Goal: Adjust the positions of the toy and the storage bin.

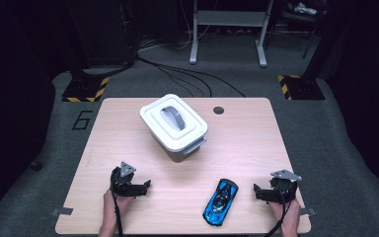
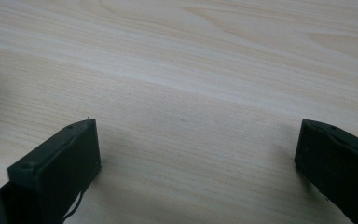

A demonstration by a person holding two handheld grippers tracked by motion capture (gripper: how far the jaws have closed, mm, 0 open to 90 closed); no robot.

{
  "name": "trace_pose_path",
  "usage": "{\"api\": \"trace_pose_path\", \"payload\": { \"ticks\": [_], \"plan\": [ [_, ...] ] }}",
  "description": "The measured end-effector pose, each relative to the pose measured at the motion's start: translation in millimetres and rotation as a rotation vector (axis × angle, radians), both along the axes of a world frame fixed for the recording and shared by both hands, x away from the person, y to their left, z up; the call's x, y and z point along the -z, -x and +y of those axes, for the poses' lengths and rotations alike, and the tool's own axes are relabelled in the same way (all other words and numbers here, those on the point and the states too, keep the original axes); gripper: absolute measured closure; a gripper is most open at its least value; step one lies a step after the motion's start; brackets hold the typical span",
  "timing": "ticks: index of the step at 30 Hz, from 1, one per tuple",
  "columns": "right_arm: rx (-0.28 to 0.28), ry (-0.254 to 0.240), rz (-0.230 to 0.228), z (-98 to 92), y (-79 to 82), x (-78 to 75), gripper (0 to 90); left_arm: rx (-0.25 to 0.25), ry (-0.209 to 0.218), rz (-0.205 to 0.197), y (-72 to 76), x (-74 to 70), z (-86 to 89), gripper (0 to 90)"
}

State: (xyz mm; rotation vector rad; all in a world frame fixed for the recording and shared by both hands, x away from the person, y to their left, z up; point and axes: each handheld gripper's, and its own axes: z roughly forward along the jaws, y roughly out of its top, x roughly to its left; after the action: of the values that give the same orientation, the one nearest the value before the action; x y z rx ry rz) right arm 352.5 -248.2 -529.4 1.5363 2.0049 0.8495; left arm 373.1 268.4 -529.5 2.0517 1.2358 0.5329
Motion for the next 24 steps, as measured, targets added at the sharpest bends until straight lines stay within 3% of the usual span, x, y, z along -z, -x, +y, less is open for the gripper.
{"api": "trace_pose_path", "payload": {
  "ticks": [7,8,11,19,21,24],
  "plan": [
    [-0.037,-0.012,-0.026,1.3,4.7,-2.0,0.0,0.0,0.0,0.0,-0.1,0.0,0.0,7.4],
    [-0.067,-0.04,-0.038,1.9,10.1,-3.4,0.0,0.0,0.0,0.0,-0.1,0.0,0.0,7.4],
    [-0.084,-0.047,-0.036,6.4,17.0,-5.6,0.0,-0.003,0.002,0.0,0.1,0.0,-0.2,7.4],
    [-0.211,-0.047,-0.037,28.3,45.9,-14.8,0.0,0.0,0.0,0.0,0.0,0.0,0.0,7.4],
    [-0.253,-0.051,-0.054,36.2,53.1,-16.1,0.0,0.0,0.0,0.0,-0.1,0.0,0.0,7.4],
    [-0.319,-0.039,-0.043,48.4,59.9,-15.4,0.0,0.0,0.001,0.0,0.0,0.0,-0.1,7.4]
  ]
}}
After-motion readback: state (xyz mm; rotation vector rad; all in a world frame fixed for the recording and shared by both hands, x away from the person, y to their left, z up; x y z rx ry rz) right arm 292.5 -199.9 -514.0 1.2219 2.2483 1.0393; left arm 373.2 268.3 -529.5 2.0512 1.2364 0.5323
